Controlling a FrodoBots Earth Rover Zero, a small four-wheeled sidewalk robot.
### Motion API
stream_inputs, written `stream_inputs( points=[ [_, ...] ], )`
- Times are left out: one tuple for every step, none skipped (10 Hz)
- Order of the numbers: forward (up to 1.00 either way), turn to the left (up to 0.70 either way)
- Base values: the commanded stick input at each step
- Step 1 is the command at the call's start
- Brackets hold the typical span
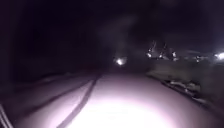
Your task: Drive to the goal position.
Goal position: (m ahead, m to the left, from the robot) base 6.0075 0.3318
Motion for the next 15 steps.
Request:
stream_inputs(
  points=[
    [1.0,0.0],
    [1.0,0.0],
    [1.0,0.0],
    [1.0,0.0],
    [1.0,0.0],
    [1.0,0.0],
    [1.0,0.0],
    [1.0,0.0],
    [1.0,0.0],
    [1.0,0.0],
    [1.0,0.0],
    [1.0,-0.03],
    [1.0,-0.15],
    [1.0,-0.26],
    [1.0,-0.27]
  ],
)
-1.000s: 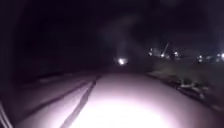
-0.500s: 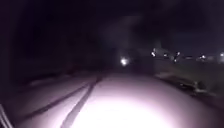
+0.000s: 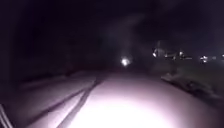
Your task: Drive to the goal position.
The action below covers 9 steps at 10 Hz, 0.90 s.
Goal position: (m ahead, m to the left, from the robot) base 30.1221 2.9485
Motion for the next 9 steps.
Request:
stream_inputs(
  points=[
    [1.0,-0.27],
    [1.0,-0.21],
    [1.0,-0.14],
    [1.0,-0.06],
    [1.0,0.0],
    [1.0,0.0],
    [1.0,0.0],
    [1.0,0.0],
    [1.0,0.0]
  ],
)
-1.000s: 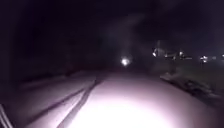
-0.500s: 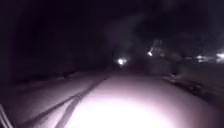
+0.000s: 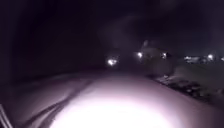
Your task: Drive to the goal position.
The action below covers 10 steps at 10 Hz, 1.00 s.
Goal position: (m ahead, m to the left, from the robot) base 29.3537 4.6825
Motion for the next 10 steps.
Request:
stream_inputs(
  points=[
    [1.0,0.0],
    [1.0,0.0],
    [1.0,0.0],
    [1.0,0.0],
    [1.0,0.0],
    [1.0,0.0],
    [1.0,0.0],
    [1.0,0.0],
    [1.0,0.0],
    [1.0,0.0]
  ],
)
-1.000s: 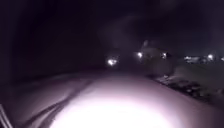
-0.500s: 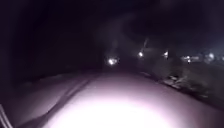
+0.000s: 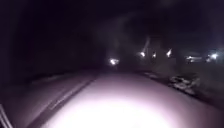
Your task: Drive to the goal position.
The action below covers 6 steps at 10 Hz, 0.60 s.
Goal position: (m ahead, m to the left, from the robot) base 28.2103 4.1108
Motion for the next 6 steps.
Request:
stream_inputs(
  points=[
    [1.0,0.0],
    [1.0,0.0],
    [1.0,0.0],
    [1.0,0.0],
    [1.0,0.0],
    [1.0,0.0]
  ],
)
